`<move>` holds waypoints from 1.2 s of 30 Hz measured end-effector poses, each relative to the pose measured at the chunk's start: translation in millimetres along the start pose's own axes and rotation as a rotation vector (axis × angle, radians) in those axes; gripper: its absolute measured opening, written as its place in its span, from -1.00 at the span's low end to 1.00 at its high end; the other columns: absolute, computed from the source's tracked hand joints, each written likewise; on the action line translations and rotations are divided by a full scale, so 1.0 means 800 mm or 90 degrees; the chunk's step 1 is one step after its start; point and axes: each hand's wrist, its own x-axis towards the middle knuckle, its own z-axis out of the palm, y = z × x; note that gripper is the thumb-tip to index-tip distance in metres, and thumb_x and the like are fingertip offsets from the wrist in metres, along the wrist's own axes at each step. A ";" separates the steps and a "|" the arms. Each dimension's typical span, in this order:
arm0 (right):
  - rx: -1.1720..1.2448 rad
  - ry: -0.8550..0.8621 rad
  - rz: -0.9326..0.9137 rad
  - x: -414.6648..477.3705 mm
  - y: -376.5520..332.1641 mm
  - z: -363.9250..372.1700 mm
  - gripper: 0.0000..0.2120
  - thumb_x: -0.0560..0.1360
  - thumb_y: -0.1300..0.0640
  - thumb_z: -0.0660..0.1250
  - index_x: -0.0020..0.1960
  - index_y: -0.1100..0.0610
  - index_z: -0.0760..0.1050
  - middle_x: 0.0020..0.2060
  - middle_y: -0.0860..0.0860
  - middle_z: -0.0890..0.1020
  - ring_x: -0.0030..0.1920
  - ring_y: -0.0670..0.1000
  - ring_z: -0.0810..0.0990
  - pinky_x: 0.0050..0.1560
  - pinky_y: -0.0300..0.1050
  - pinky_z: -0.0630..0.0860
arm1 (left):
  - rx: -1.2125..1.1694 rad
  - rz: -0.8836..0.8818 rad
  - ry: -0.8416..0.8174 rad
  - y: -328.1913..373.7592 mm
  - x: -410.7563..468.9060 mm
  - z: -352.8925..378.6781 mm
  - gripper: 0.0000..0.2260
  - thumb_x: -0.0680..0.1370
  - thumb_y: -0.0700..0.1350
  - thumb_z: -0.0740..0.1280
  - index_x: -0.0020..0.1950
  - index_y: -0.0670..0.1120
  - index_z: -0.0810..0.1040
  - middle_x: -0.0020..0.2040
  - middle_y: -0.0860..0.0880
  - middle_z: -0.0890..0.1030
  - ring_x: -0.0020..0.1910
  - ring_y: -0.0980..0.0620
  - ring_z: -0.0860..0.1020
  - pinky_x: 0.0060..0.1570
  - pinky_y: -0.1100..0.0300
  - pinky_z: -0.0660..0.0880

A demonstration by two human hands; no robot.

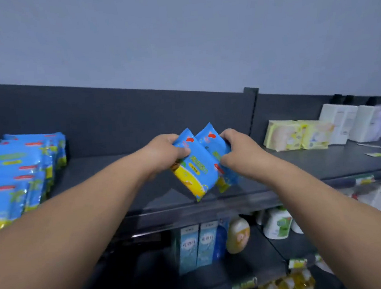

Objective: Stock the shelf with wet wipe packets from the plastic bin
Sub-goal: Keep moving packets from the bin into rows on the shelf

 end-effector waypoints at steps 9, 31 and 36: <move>0.017 -0.029 -0.084 0.154 -0.085 0.093 -0.69 0.43 0.36 0.24 0.01 -0.01 0.52 -0.14 -0.08 0.60 -0.15 -0.04 0.59 -0.26 -0.19 0.51 | -0.159 -0.094 0.158 -0.065 0.068 -0.130 -0.90 0.58 -0.24 0.28 0.06 -0.10 0.53 -0.07 -0.07 0.65 -0.21 0.04 0.61 -0.23 0.21 0.51; -0.077 -0.099 -0.102 0.319 -0.129 0.245 -0.84 0.47 0.25 0.26 -0.12 0.00 0.50 -0.11 -0.07 0.61 -0.05 0.04 0.60 0.02 0.08 0.58 | -0.178 -0.363 0.387 -0.171 0.172 -0.193 -0.84 0.52 -0.39 0.26 -0.02 -0.17 0.54 -0.17 -0.09 0.58 -0.32 -0.01 0.50 -0.33 0.21 0.46; -0.030 -0.121 -0.115 0.330 -0.124 0.256 -0.86 0.53 0.21 0.28 -0.02 0.01 0.56 -0.06 -0.05 0.61 -0.03 0.03 0.59 -0.02 0.01 0.59 | -0.104 -0.356 0.425 -0.182 0.184 -0.195 -0.81 0.48 -0.37 0.28 0.00 -0.14 0.54 -0.07 -0.13 0.61 -0.12 -0.11 0.60 -0.04 0.04 0.60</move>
